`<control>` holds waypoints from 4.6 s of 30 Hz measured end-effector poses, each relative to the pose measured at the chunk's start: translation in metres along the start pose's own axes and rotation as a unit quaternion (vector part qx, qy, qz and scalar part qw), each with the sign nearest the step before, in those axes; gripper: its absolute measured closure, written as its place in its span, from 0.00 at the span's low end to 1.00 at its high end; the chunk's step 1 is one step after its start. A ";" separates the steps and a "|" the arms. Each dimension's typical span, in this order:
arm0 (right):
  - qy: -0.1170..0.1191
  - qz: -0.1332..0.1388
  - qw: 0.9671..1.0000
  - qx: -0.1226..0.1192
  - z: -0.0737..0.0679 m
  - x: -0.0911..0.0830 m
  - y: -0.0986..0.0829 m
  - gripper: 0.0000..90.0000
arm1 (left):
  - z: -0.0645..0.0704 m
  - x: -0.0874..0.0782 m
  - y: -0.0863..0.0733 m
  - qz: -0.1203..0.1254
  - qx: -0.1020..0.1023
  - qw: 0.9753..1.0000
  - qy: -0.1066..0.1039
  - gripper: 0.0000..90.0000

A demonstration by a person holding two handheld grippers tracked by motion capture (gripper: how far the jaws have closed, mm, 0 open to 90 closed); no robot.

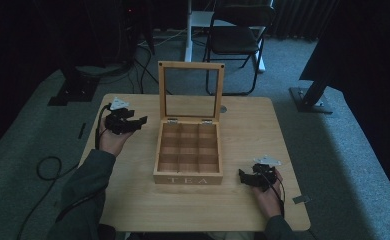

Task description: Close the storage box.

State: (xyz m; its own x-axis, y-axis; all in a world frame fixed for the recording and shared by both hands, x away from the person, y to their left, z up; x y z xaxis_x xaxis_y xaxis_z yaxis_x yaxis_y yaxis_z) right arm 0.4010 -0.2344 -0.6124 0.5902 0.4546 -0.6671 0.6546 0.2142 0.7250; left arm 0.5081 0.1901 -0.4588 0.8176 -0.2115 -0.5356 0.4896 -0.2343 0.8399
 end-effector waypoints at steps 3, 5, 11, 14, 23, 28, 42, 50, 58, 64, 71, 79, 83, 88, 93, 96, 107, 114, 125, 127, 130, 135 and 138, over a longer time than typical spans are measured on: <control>0.000 0.000 1.000 0.000 0.000 0.000 0.000 0.15 | -0.001 0.002 0.006 0.003 0.002 1.000 0.001 0.41; 0.000 0.000 1.000 0.000 0.000 0.000 0.000 0.15 | -0.001 0.004 0.009 0.004 0.004 1.000 0.003 0.41; 0.000 0.000 1.000 0.000 0.000 0.000 0.000 0.15 | -0.002 0.011 0.017 0.007 0.007 1.000 0.007 0.41; 0.000 0.000 1.000 0.000 0.000 0.000 0.000 0.15 | -0.003 0.012 0.019 0.007 0.008 1.000 0.007 0.41; 0.000 0.000 1.000 0.000 0.000 0.000 0.000 0.15 | -0.003 0.022 0.025 0.005 0.004 1.000 0.002 0.40; 0.000 0.000 1.000 0.000 0.000 0.000 0.000 0.15 | -0.003 0.029 0.025 -0.001 0.002 1.000 0.003 0.40; 0.000 0.000 1.000 0.000 0.000 0.000 0.000 0.15 | -0.004 0.045 0.027 -0.025 -0.007 1.000 0.006 0.33; 0.000 0.000 1.000 0.000 0.000 0.000 0.000 0.15 | -0.005 0.051 0.030 -0.031 -0.020 0.999 0.012 0.27; 0.000 0.000 1.000 0.000 0.000 0.000 0.000 0.15 | -0.001 0.057 0.033 -0.037 -0.024 0.999 0.002 0.24; 0.000 0.000 1.000 0.000 0.000 0.000 0.000 0.15 | 0.005 0.063 0.039 -0.034 -0.022 0.999 -0.012 0.24; 0.000 0.000 1.000 0.000 0.000 0.000 0.000 0.15 | 0.013 0.070 0.049 -0.029 -0.013 0.999 -0.024 0.26; 0.000 0.000 1.000 0.000 0.000 0.000 0.000 0.15 | 0.018 0.076 0.065 -0.020 -0.011 0.999 -0.024 0.31; 0.000 0.000 1.000 0.000 0.000 0.000 0.000 0.15 | 0.021 0.079 0.070 -0.019 -0.009 0.999 -0.025 0.34; 0.000 0.000 1.000 0.000 0.000 0.000 0.000 0.15 | 0.021 0.079 0.077 -0.015 -0.017 0.999 -0.027 0.37; 0.000 0.000 1.000 0.000 0.000 0.000 0.000 0.15 | 0.020 0.081 0.080 -0.016 -0.021 0.999 -0.031 0.40; 0.000 0.000 1.000 0.000 0.000 0.000 0.000 0.15 | 0.022 0.082 0.084 -0.017 -0.018 0.999 -0.033 0.40; 0.000 0.000 1.000 0.000 0.000 0.000 0.000 0.15 | 0.025 0.089 0.096 -0.022 -0.030 0.998 -0.048 0.40; 0.000 0.000 1.000 0.000 0.000 0.000 0.000 0.15 | 0.031 0.094 0.100 -0.026 -0.031 0.997 -0.059 0.41; 0.000 0.000 1.000 0.000 0.000 0.000 0.000 0.15 | 0.037 0.085 0.104 -0.025 -0.050 0.995 -0.080 0.47; 0.000 0.000 1.000 0.000 0.000 0.000 0.000 0.15 | 0.038 0.082 0.104 -0.024 -0.047 0.996 -0.078 0.47; 0.000 0.000 1.000 0.000 0.000 0.000 0.000 0.15 | 0.039 0.077 0.102 -0.019 -0.043 0.996 -0.075 0.47; 0.000 0.000 1.000 0.000 0.000 0.000 0.000 0.15 | 0.042 0.067 0.099 -0.011 -0.031 0.997 -0.066 0.50; 0.000 -0.001 1.000 -0.001 0.000 0.000 0.000 0.15 | 0.043 0.060 0.098 -0.007 -0.033 0.997 -0.066 0.50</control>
State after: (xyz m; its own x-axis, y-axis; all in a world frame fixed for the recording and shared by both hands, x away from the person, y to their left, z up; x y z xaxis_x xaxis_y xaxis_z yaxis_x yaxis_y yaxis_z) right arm 0.4006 -0.2345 -0.6124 0.5890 0.4544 -0.6682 0.6549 0.2161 0.7242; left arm 0.5921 0.1132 -0.4129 0.7652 -0.3329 -0.5510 0.5232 -0.1770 0.8336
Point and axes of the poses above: each handheld gripper's, and its own axes: x roughly forward along the jaws, y roughly out of its top, z roughly to its right, the point moved 9 cm from there along x, roughly forward along the jaws, and after that the axes turned 14 degrees about y, right-handed, at the moved point
